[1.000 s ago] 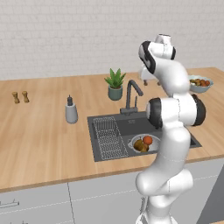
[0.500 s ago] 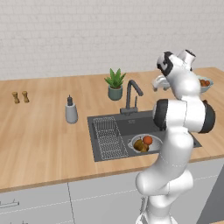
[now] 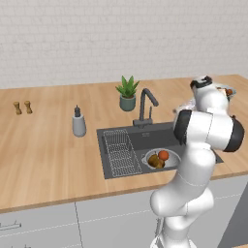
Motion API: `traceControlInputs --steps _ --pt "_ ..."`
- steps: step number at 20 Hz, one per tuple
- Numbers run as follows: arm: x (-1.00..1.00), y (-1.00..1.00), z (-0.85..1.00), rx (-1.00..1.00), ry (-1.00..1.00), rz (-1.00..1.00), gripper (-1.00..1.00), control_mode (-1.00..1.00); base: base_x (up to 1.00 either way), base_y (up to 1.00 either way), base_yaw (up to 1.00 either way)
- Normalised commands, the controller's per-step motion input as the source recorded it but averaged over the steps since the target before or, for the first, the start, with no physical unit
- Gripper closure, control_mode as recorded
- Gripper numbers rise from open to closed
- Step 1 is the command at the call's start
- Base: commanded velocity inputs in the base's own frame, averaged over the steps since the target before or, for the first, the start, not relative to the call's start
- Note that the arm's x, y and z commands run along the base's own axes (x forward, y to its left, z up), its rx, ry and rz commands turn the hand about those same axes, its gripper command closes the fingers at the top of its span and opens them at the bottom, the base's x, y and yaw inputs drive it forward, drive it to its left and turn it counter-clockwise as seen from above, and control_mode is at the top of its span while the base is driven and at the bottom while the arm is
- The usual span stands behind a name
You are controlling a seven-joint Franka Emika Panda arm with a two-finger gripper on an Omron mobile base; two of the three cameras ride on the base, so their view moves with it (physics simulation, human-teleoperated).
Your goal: Put the colander in the sink, put the pear, pear, orange in the colander, and turn on the sink faucet and pour water over the colander.
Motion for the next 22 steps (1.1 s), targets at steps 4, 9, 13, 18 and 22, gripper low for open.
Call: traceControlInputs --steps 4,9,13,18,22 --pt "0.47 -0.05 -0.25 0.18 -0.30 0.11 -1.00 -1.00 0.00 0.00 0.00" --pt "0.45 0.00 -0.43 0.15 -0.26 0.10 -1.00 -1.00 0.00 0.00 0.00" --pt "0.28 0.06 -0.58 0.09 -0.18 0.07 -1.00 -1.00 0.00 0.00 0.00" --pt "0.34 0.33 -0.07 0.10 -0.01 0.00 -1.00 -1.00 0.00 0.00 0.00" --pt "0.32 0.29 0.00 0.10 0.00 -0.02 -1.00 -1.00 0.00 0.00 0.00"
